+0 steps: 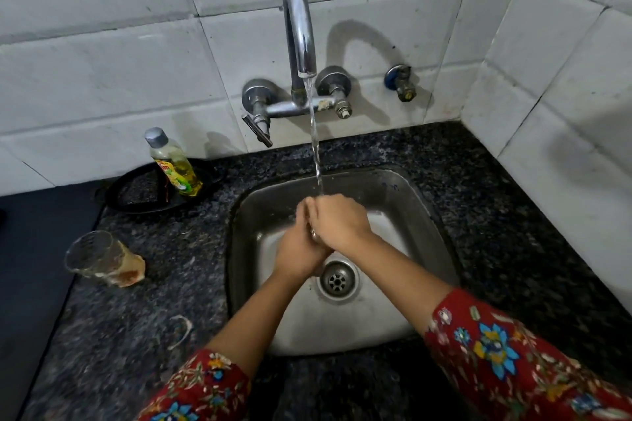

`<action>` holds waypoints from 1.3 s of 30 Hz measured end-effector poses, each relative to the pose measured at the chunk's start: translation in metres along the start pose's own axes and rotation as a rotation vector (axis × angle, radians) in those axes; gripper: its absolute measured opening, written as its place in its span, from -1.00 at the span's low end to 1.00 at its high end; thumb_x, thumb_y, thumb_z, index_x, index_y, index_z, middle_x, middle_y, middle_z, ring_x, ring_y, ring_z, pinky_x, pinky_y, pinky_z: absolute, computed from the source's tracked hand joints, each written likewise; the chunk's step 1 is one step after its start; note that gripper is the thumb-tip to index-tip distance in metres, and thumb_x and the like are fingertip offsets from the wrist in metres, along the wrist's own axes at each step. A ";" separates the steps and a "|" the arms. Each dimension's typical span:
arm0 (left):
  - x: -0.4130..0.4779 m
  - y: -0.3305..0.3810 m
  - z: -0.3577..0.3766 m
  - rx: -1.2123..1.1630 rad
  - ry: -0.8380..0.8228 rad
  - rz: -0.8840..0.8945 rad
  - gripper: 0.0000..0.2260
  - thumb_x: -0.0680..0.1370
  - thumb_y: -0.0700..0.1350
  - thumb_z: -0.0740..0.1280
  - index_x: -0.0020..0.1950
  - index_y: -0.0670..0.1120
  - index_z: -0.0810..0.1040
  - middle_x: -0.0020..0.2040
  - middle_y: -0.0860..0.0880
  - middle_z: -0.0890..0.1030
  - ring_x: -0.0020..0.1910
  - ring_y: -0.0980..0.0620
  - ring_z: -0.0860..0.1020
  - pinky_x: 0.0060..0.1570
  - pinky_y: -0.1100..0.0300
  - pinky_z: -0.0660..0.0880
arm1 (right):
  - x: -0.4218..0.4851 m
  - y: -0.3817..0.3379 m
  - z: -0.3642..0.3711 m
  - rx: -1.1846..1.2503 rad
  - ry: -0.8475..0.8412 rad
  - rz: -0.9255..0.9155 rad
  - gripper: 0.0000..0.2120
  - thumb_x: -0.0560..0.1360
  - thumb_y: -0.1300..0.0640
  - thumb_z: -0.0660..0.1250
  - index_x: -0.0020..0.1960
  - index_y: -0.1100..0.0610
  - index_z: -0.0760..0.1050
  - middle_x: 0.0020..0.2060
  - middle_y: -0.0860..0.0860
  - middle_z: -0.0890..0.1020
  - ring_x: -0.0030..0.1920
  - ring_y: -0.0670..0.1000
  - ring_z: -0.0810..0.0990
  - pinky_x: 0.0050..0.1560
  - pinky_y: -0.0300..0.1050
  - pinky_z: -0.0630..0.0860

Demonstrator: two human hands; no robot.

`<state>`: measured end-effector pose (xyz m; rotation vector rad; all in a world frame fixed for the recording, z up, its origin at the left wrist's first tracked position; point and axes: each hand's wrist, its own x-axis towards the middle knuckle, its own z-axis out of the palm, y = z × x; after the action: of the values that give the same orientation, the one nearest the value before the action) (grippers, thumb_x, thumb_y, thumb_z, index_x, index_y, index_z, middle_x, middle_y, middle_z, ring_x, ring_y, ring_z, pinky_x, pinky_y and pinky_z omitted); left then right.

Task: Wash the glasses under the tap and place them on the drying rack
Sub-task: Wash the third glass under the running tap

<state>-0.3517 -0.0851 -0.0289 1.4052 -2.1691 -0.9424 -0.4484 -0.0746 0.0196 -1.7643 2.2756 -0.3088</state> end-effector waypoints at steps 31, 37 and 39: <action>0.009 0.000 0.019 -1.339 -0.178 -0.593 -0.56 0.53 -0.04 0.35 0.33 -0.20 0.37 -0.06 -0.10 0.60 -0.22 0.03 0.63 -0.28 0.20 0.58 | -0.056 0.019 0.032 0.175 0.005 0.150 -0.29 0.39 0.14 0.39 0.45 0.10 0.13 0.28 0.12 0.42 0.14 0.16 0.54 0.02 0.00 0.52; 0.011 0.006 0.002 -1.270 -0.257 -0.561 -0.91 0.47 -0.15 0.37 -0.10 -0.17 0.60 -0.29 -0.08 0.63 -0.35 0.04 0.60 -0.30 0.24 0.57 | -0.046 0.022 0.026 0.856 -0.300 0.274 -0.61 0.30 0.24 0.43 0.10 0.18 0.46 -0.19 0.06 0.62 -0.22 0.00 0.61 -0.30 -0.13 0.51; 0.012 0.003 -0.008 -1.336 -0.336 -0.531 -0.83 0.50 -0.10 0.31 -0.17 -0.15 0.65 -0.23 -0.10 0.65 -0.22 -0.01 0.61 -0.07 0.14 0.57 | -0.041 0.032 0.025 1.307 -0.509 0.312 -0.78 0.33 0.35 0.39 -0.02 0.26 0.54 -0.32 0.10 0.61 -0.32 -0.02 0.59 -0.33 -0.21 0.53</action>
<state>-0.3534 -0.0978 -0.0216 1.0580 -0.7514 -2.2971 -0.4600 -0.0271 -0.0117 -0.6703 1.3207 -0.8814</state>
